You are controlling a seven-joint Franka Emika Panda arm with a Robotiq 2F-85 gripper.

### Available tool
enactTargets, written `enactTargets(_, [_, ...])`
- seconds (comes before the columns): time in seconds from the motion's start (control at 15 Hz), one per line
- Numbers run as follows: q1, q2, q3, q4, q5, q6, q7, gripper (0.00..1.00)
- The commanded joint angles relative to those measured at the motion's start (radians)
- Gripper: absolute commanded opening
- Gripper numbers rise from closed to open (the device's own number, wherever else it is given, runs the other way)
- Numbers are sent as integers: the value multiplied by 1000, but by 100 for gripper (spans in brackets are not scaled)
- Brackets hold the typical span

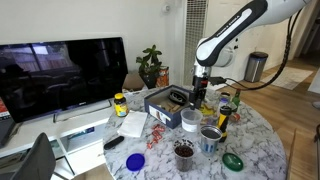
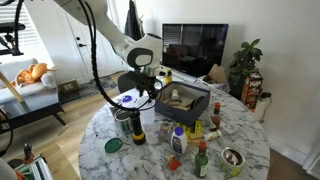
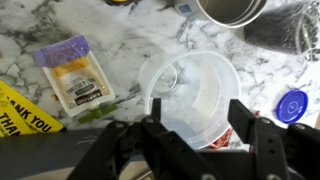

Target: Pick up the flash light from the clear cup and put it on the table, pick up the clear cup from the blue box and put it on the table

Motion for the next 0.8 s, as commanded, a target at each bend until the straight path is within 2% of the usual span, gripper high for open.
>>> enactTargets(0.0, [40,-127,5,-131,6,-10,76,99])
enactTargets(0.13, [65,-186,1,-202,13,9,168,100])
enactTargets(0.27, [84,-251,12,-284,71,42,238,100])
enactTargets(0.6, [147,-366,39,-446,306,225,357,100])
enactTargets(0.73, [174,-394,47,-501,331,308,452,100])
